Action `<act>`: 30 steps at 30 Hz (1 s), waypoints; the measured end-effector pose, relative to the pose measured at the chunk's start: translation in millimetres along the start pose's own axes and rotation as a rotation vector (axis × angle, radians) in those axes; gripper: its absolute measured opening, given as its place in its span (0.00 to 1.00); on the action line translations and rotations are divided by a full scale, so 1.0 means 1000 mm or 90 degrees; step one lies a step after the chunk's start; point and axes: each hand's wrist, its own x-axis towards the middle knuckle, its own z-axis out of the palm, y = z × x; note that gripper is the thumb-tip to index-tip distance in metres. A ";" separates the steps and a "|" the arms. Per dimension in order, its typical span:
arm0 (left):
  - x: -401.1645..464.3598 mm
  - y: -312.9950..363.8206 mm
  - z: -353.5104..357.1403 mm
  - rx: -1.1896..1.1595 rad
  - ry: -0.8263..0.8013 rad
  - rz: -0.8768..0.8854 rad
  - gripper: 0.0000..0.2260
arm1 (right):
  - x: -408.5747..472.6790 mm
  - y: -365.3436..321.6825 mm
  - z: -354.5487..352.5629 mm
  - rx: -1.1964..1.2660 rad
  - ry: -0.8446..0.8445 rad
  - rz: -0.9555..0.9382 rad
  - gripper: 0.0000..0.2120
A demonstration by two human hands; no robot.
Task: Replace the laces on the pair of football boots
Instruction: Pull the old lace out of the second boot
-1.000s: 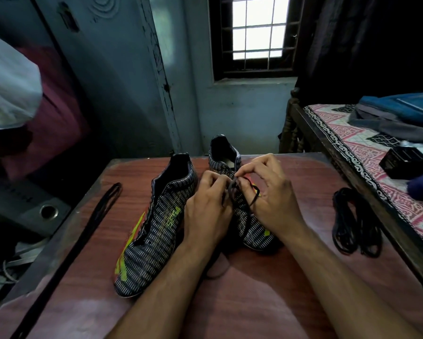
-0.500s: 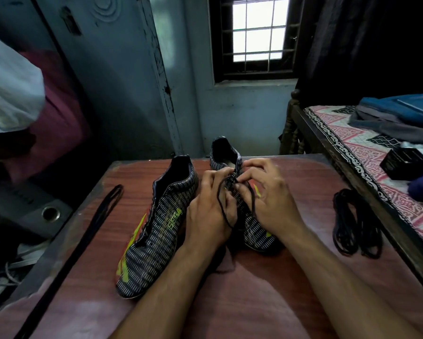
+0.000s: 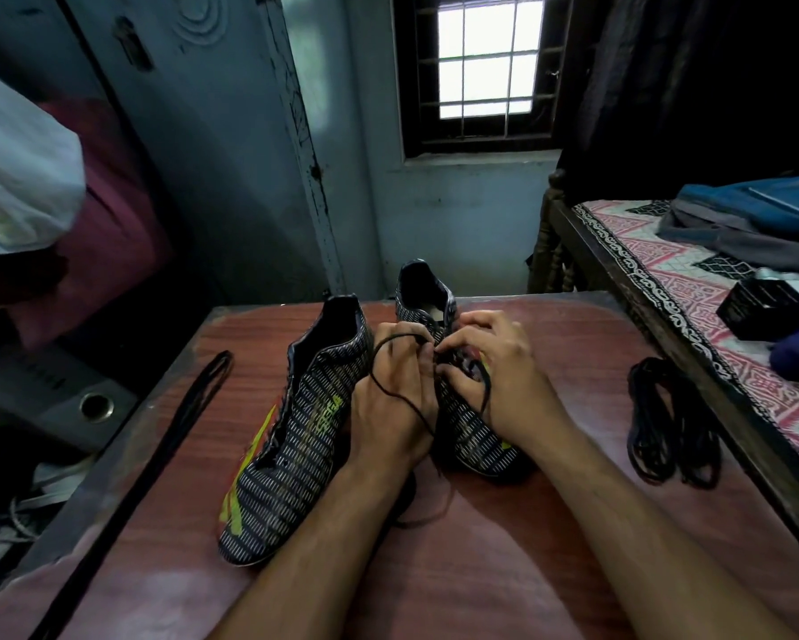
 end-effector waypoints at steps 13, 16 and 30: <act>0.004 -0.010 0.004 0.093 -0.091 -0.020 0.04 | 0.002 -0.013 -0.008 0.068 0.087 -0.074 0.09; 0.005 -0.007 0.004 0.087 -0.070 -0.028 0.07 | 0.003 -0.010 -0.009 0.063 0.067 -0.055 0.11; 0.004 0.002 -0.006 0.077 -0.166 -0.023 0.19 | 0.002 -0.016 -0.012 0.083 0.077 -0.117 0.05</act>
